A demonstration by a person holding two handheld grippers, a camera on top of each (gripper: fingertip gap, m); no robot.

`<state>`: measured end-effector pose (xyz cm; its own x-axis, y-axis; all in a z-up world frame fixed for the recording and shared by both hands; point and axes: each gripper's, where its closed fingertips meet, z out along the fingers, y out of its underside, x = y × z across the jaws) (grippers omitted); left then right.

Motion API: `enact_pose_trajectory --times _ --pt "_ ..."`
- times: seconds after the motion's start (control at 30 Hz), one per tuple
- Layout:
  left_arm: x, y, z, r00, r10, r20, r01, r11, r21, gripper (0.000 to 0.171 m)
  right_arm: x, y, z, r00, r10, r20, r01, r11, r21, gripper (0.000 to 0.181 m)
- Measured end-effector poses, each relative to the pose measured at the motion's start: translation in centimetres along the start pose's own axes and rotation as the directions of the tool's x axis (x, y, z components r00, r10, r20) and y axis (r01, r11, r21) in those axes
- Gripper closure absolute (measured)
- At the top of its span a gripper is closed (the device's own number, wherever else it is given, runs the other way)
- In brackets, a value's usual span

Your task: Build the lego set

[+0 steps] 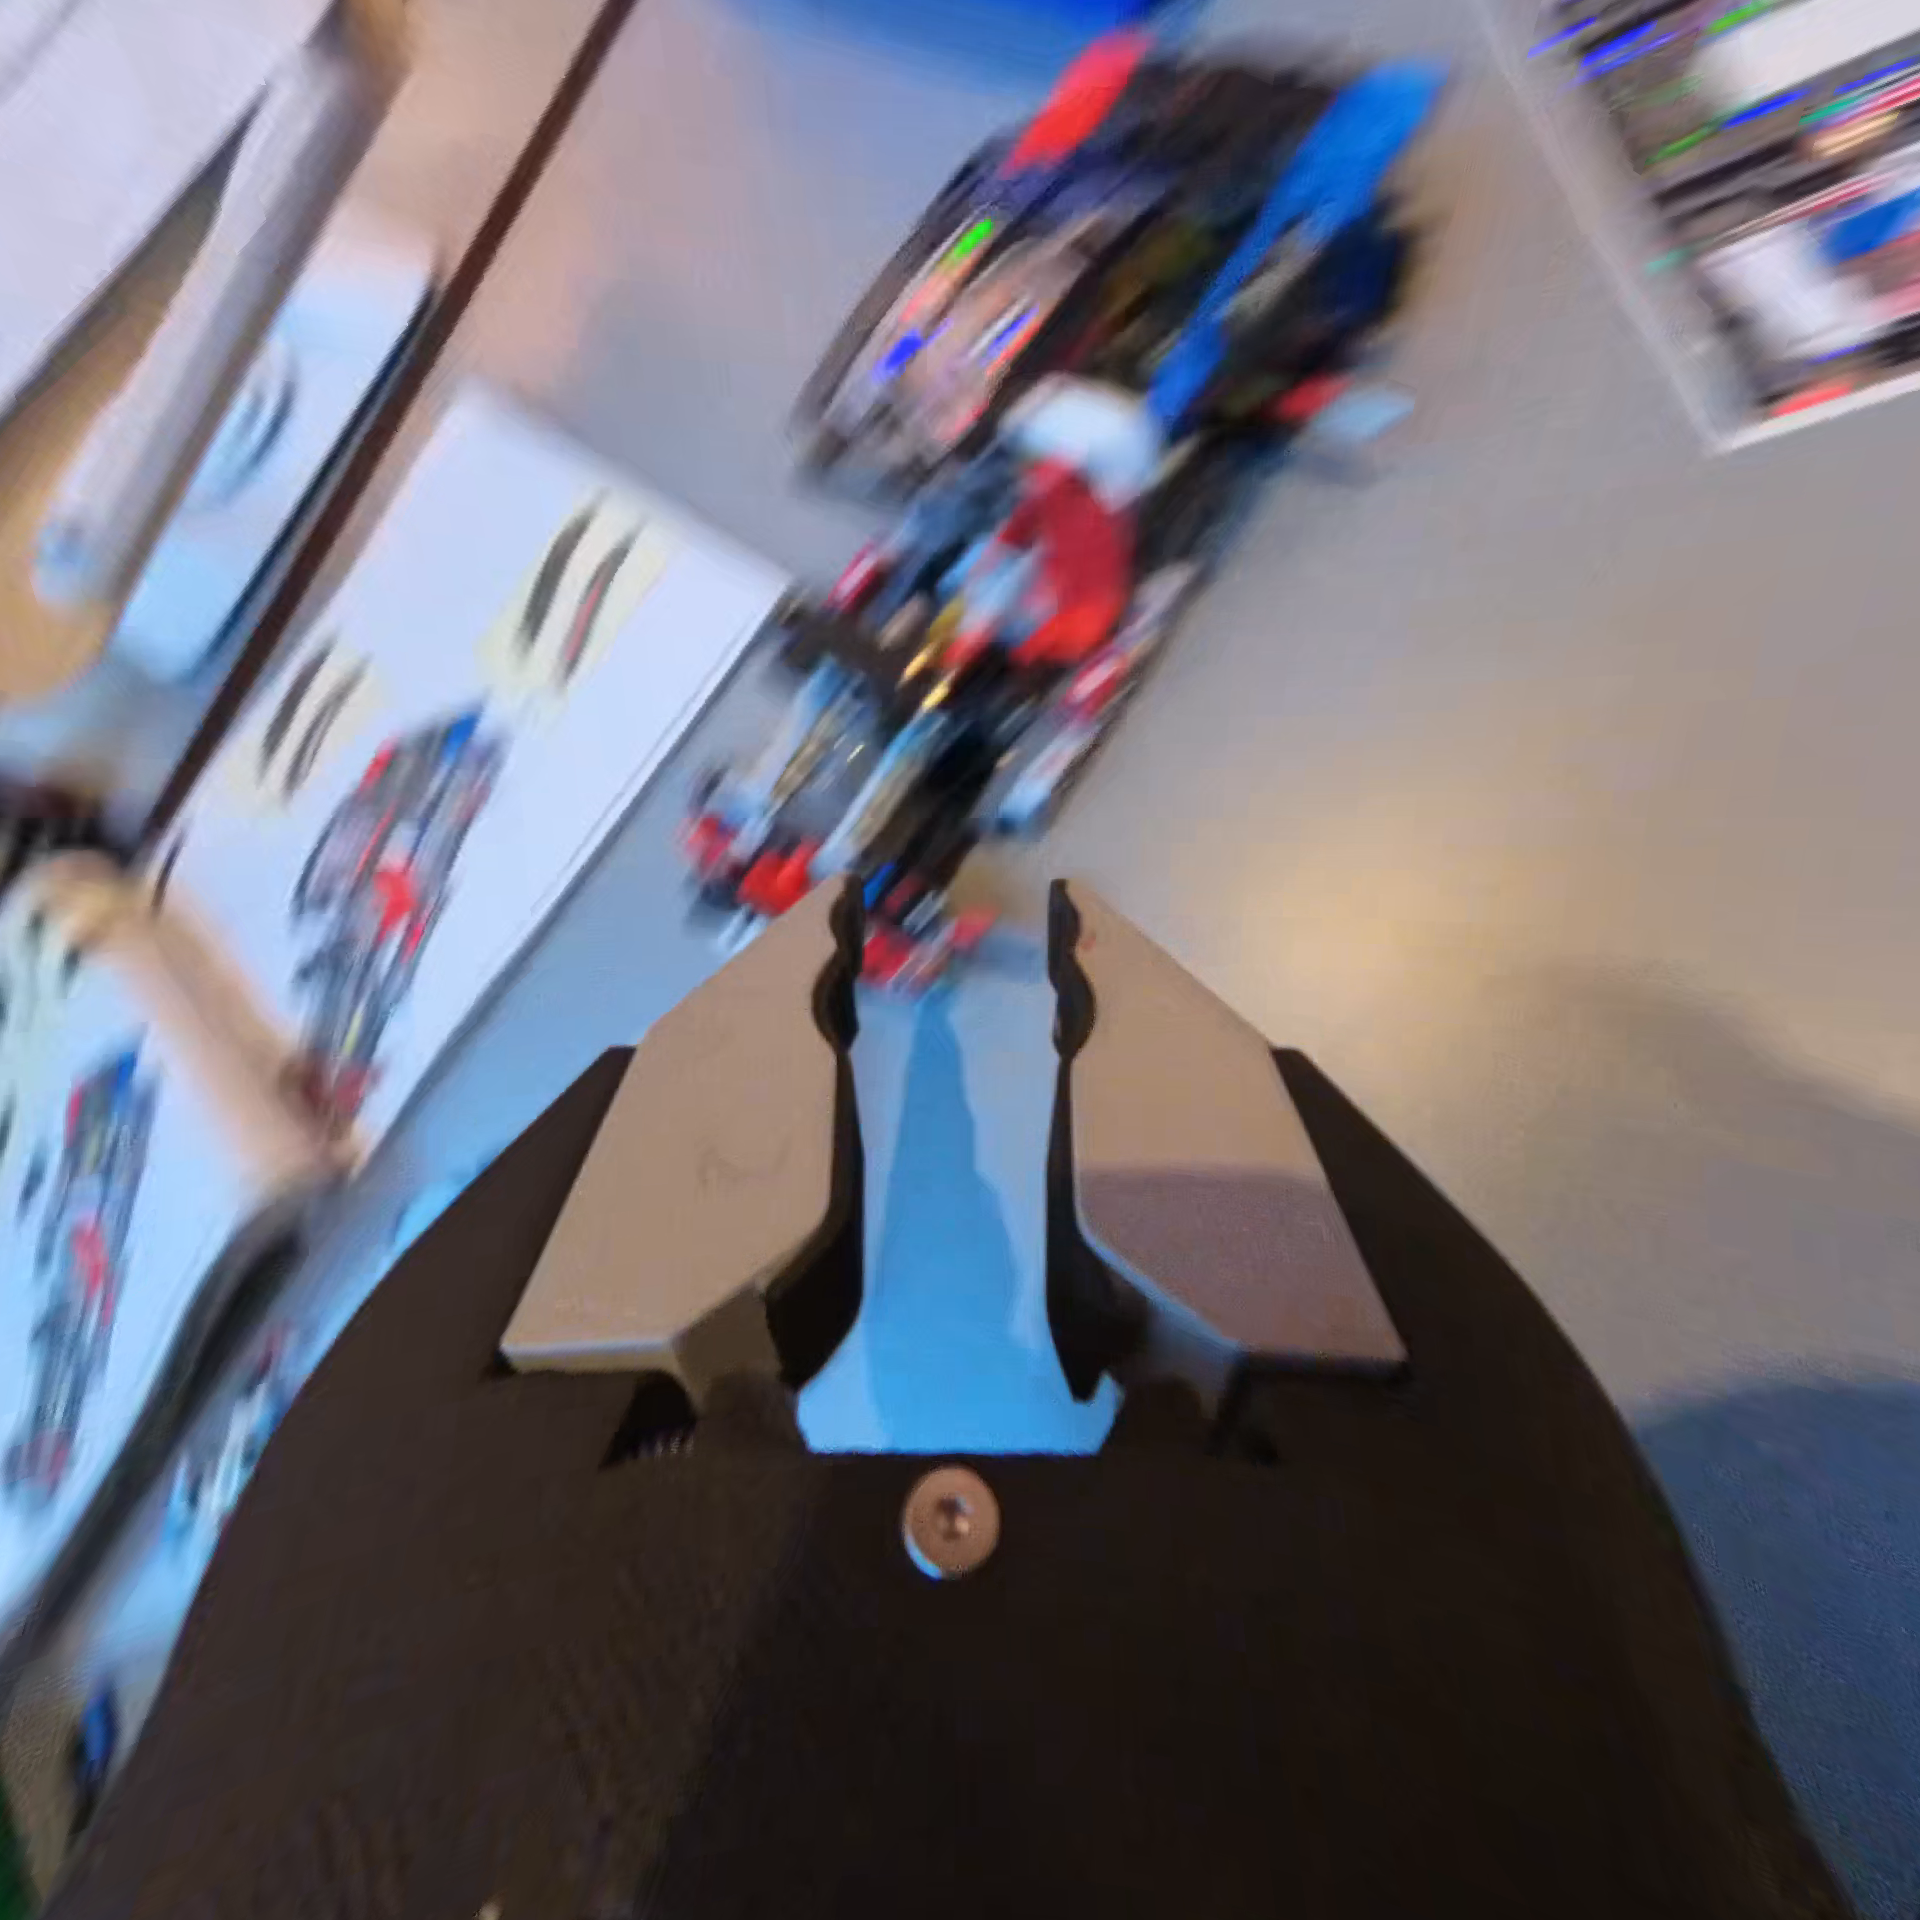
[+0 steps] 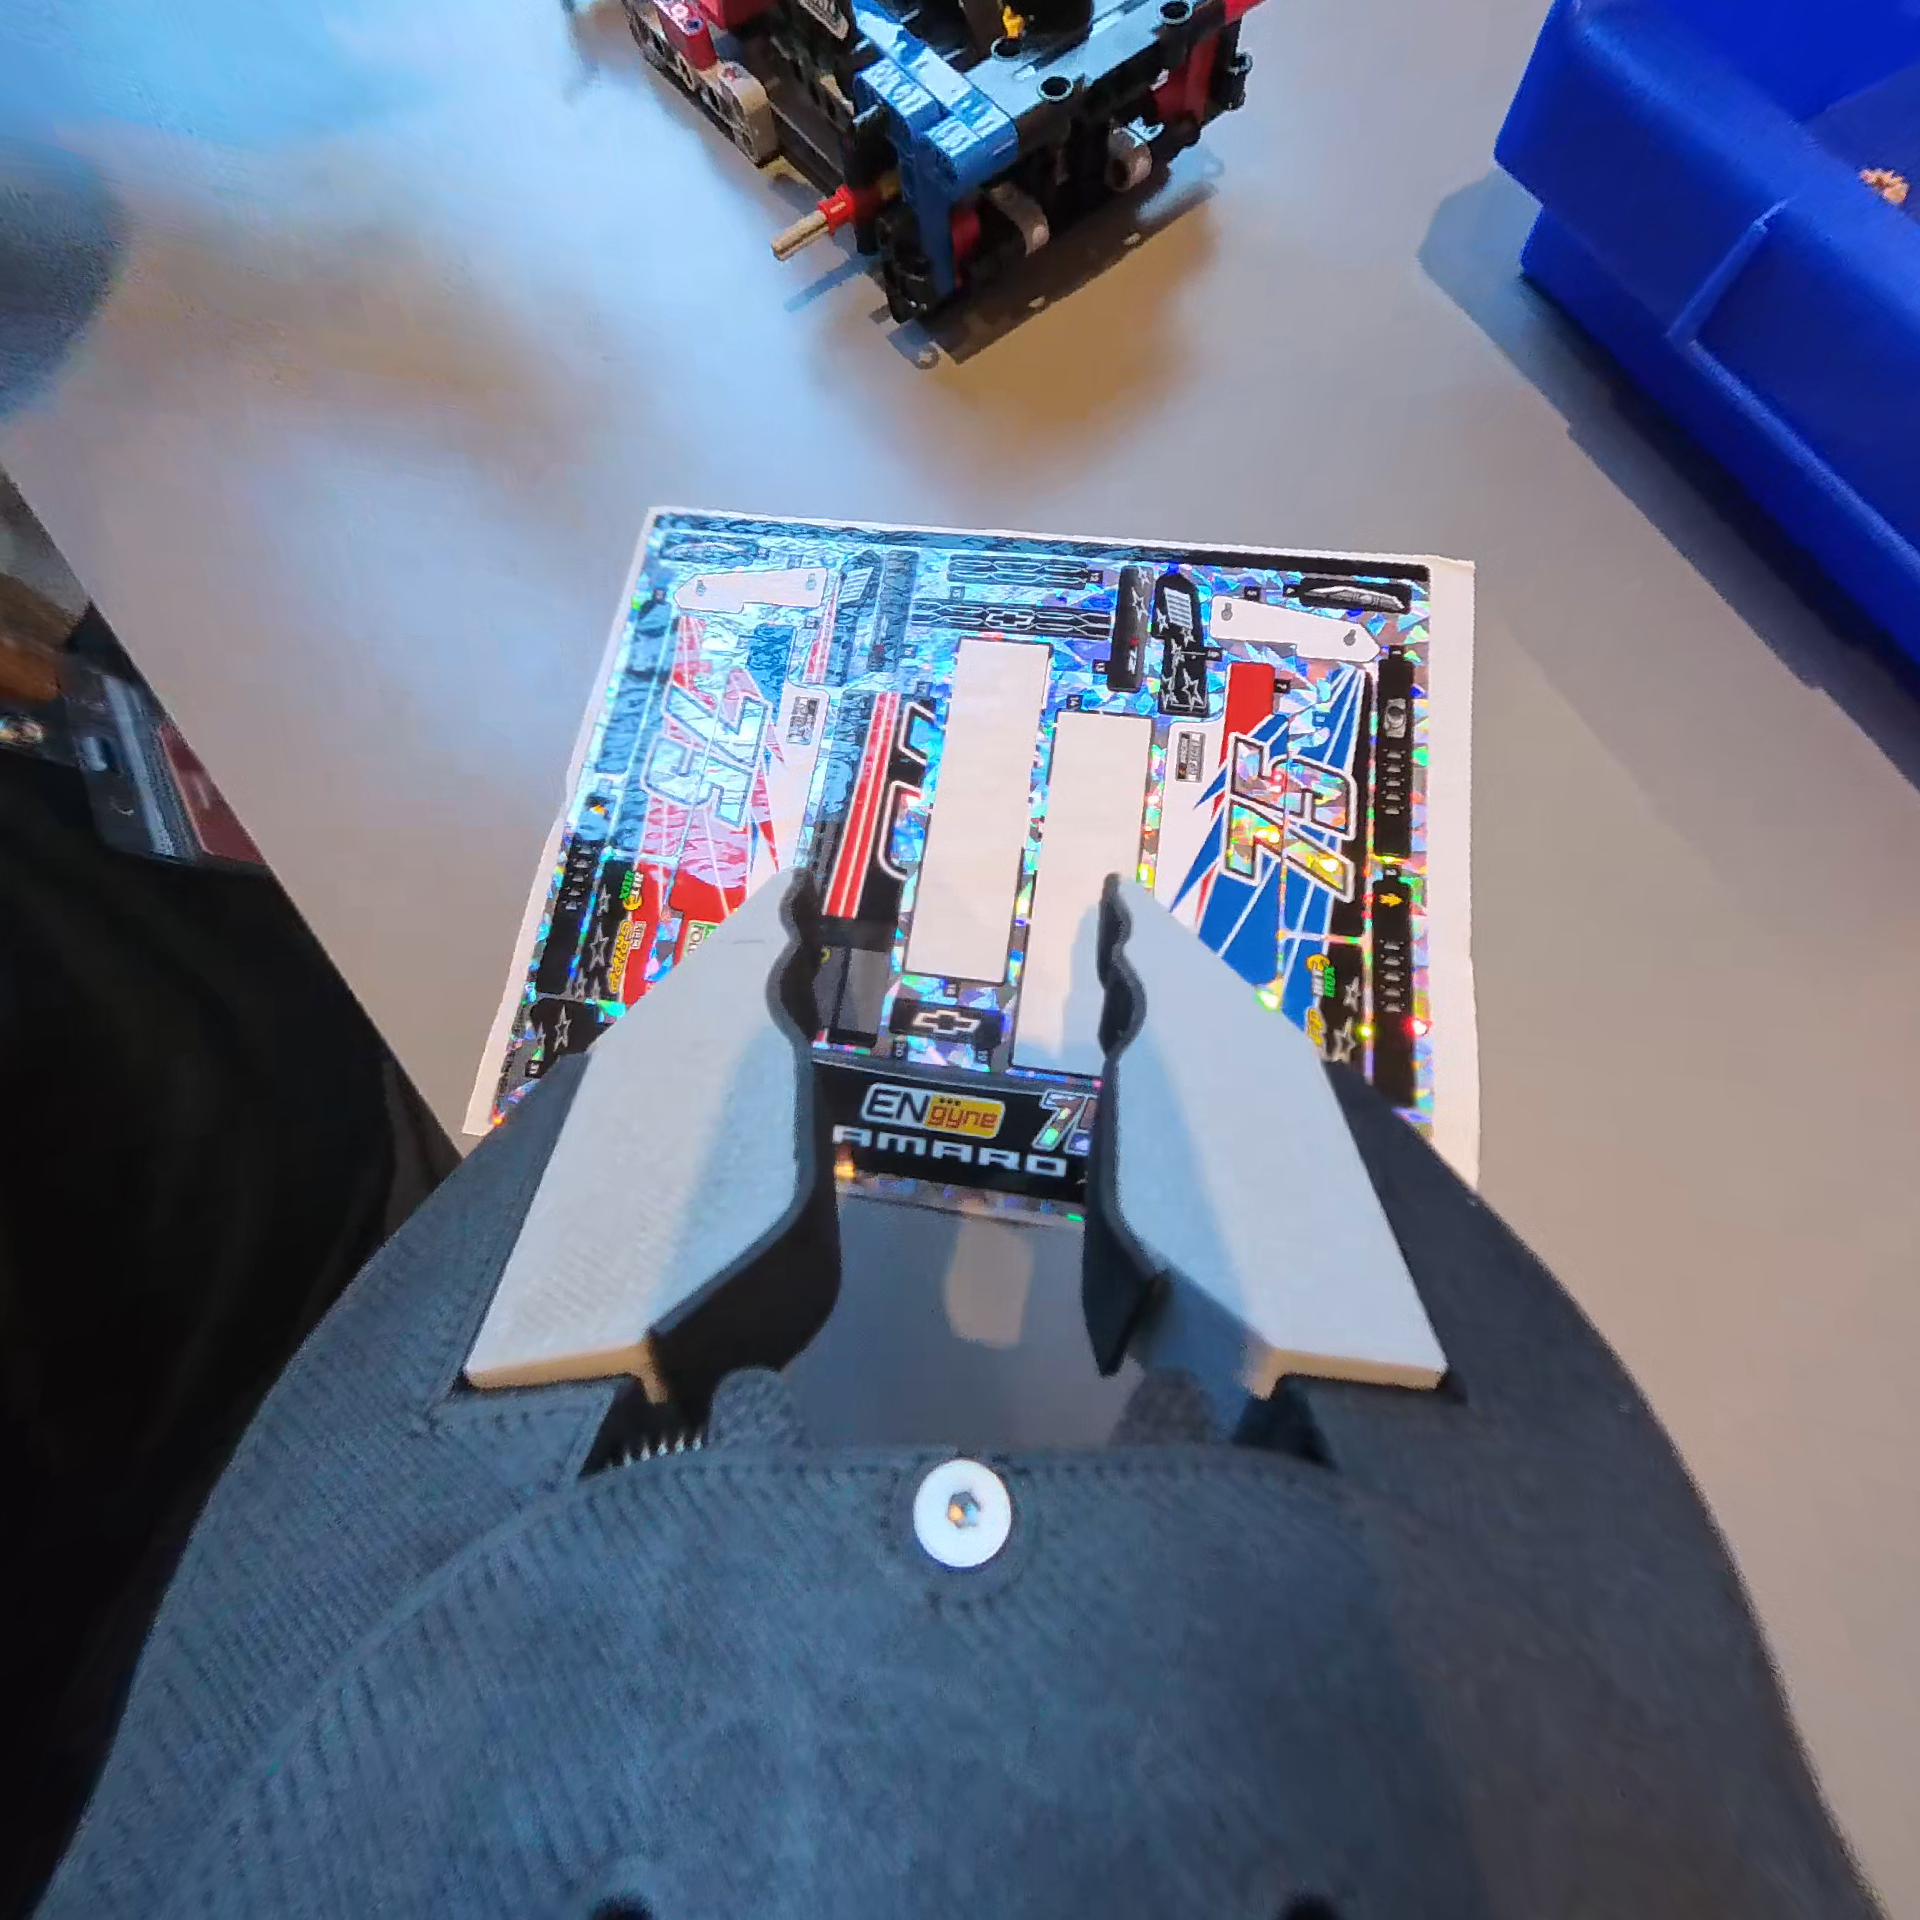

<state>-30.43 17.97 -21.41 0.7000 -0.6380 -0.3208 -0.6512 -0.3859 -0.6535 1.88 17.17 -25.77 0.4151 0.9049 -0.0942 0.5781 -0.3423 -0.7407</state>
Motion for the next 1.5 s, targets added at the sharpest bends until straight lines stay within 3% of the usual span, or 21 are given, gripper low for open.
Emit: enact_pose_trajectory --times 0.07,0.13,0.23,0.3,0.33,0.47,0.57,0.7,0.83,0.93,1.07,1.17,1.3,1.5 --pt "-3.8 4.6 -0.8 0.987 -0.151 0.058 0.156 0.984 -0.086 0.132 -0.2 0.0 0.0 1.0 -0.006 0.002 0.006 1.0 0.009 0.13" --pt "-5.0 7.7 -0.3 0.964 -0.263 0.037 0.265 0.954 -0.141 0.126 -0.5 -0.2 0.0 1.0 -0.011 0.007 0.011 1.0 0.021 0.13" --pt "-5.1 10.4 1.3 0.96 -0.28 0.026 0.279 0.936 -0.216 0.134 -0.9 -0.6 -0.2 1.0 -0.023 0.003 0.023 0.999 0.033 0.13" --pt "-4.7 9.7 1.5 0.966 -0.26 -0.003 0.255 0.95 -0.18 0.165 -1.2 -0.7 -0.6 0.999 -0.031 -0.006 0.031 0.999 0.036 0.131" --pt "-4.5 10.0 1.6 0.974 -0.225 0.01 0.222 0.953 -0.206 0.171 -1.2 -0.8 -0.8 0.999 -0.035 -0.013 0.035 0.999 0.037 0.131" --pt "-3.7 11.0 0.3 0.992 -0.099 0.081 0.117 0.959 -0.26 0.171 -1.3 -0.8 -1.4 0.999 -0.031 -0.027 0.032 0.998 0.05 0.132" --pt "-1.3 12.0 -1.9 0.99 -0.104 0.093 0.125 0.956 -0.264 0.171 -1.3 -0.5 -1.3 0.999 -0.026 -0.025 0.027 0.999 0.044 0.132" --pt "4.6 11.2 -4.0 0.994 -0.097 0.058 0.107 0.973 -0.206 0.171 -1.6 -0.5 -1.0 0.999 -0.04 -0.02 0.041 0.999 0.034 0.132" --pt "8.4 8.9 -3.6 0.998 -0.04 0.047 0.047 0.987 -0.155 0.171 -2.0 -0.9 -0.5 0.999 -0.048 -0.002 0.048 0.998 0.039 0.132" --pt "9.5 7.8 -3.1 0.997 -0.072 -0.017 0.068 0.987 -0.147 0.165 -2.5 -1.1 -0.1 0.998 -0.066 -0.001 0.066 0.997 0.035 0.132" --pt "10.6 6.9 -3.7 0.968 -0.195 -0.159 0.17 0.973 -0.158 0.122 -2.7 -0.9 -0.6 0.998 -0.069 -0.013 0.069 0.997 0.037 0.132" --pt "11.5 6.1 -4.6 0.936 -0.251 -0.248 0.225 0.966 -0.128 0.122 -2.9 -0.9 -1.2 0.999 -0.039 -0.011 0.04 0.997 0.064 0.132" --pt "11.6 7.3 -3.7 0.93 -0.283 -0.235 0.248 0.954 -0.168 0.122 -3.6 -1.2 -1.2 0.999 -0.038 -0.003 0.038 0.996 0.077 0.132" --pt "11.7 6.7 -3.9 0.926 -0.29 -0.241 0.258 0.953 -0.158 0.123 -4.6 -1.3 -0.8 0.998 -0.067 0.003 0.066 0.996 0.065 0.132"
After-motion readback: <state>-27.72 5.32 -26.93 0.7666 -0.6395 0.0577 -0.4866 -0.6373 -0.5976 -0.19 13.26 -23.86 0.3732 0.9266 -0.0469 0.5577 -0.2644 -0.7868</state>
